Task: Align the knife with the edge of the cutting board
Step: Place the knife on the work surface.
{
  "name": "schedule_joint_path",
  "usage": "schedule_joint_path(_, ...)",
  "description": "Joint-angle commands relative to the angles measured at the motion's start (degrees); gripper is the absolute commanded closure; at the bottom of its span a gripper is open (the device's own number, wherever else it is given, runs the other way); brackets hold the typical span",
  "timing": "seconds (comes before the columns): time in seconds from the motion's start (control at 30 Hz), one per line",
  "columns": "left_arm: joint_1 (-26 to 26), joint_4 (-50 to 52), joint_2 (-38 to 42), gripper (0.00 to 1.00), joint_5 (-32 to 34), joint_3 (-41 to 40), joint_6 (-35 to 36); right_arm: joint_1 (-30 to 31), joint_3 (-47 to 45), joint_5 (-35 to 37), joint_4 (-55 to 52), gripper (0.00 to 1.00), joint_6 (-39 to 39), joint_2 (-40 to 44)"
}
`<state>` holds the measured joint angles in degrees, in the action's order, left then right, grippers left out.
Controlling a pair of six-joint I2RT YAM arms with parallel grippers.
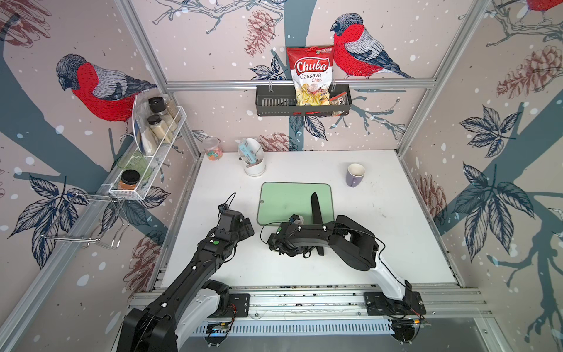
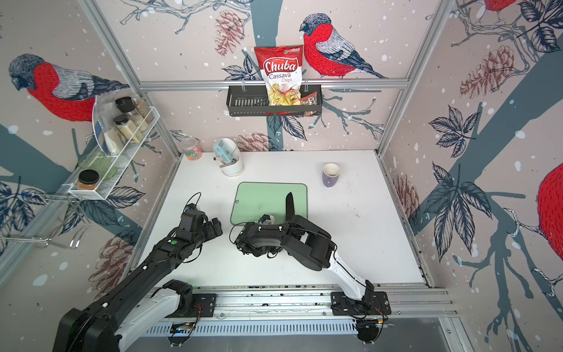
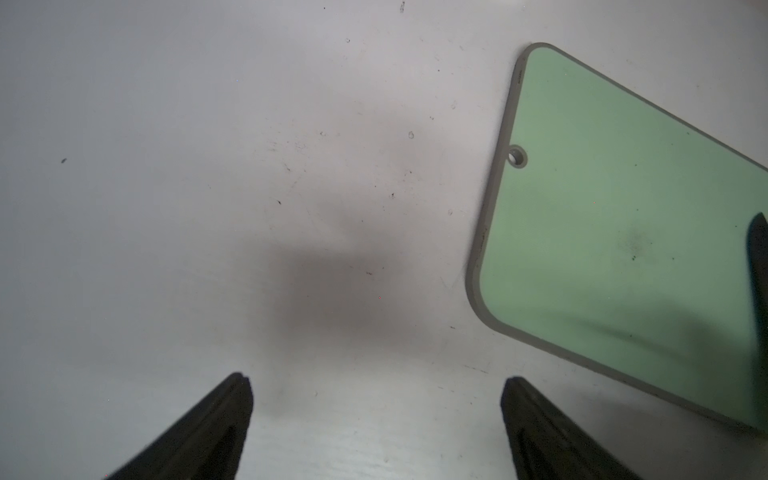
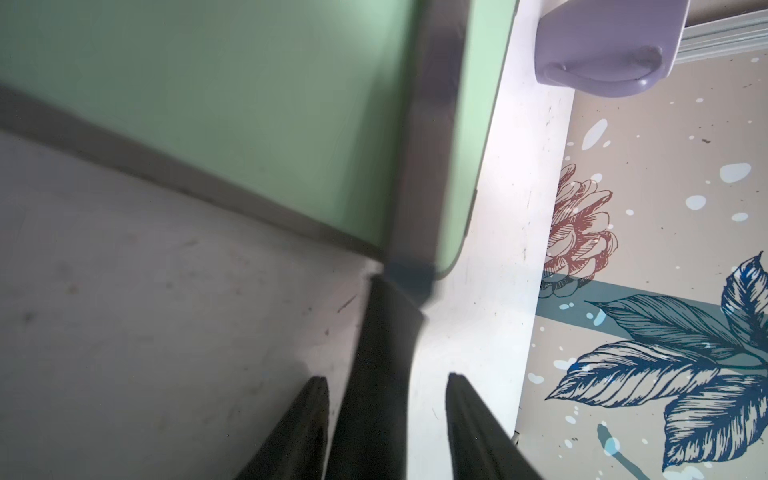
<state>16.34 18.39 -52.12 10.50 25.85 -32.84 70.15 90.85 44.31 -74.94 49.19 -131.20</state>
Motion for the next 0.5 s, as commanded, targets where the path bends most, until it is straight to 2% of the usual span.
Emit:
schedule_joint_path(0.0,0.01,-0.55,0.13,0.04,-0.01,-0.01,-0.14,-0.59,-0.07,-1.9,4.19,0.52,-1.41,0.37)
schedule_joint_path(0.17,0.09,-0.58,0.12,0.04,-0.03,-0.01,-0.17,-2.08,-2.8,-4.56,7.97,0.52,-2.65,2.65)
schedule_joint_path(0.47,0.03,-0.82,-0.09,0.04,0.0,-0.01,-0.16,-7.02,-14.06,-15.83,23.11,0.53,-6.91,13.35)
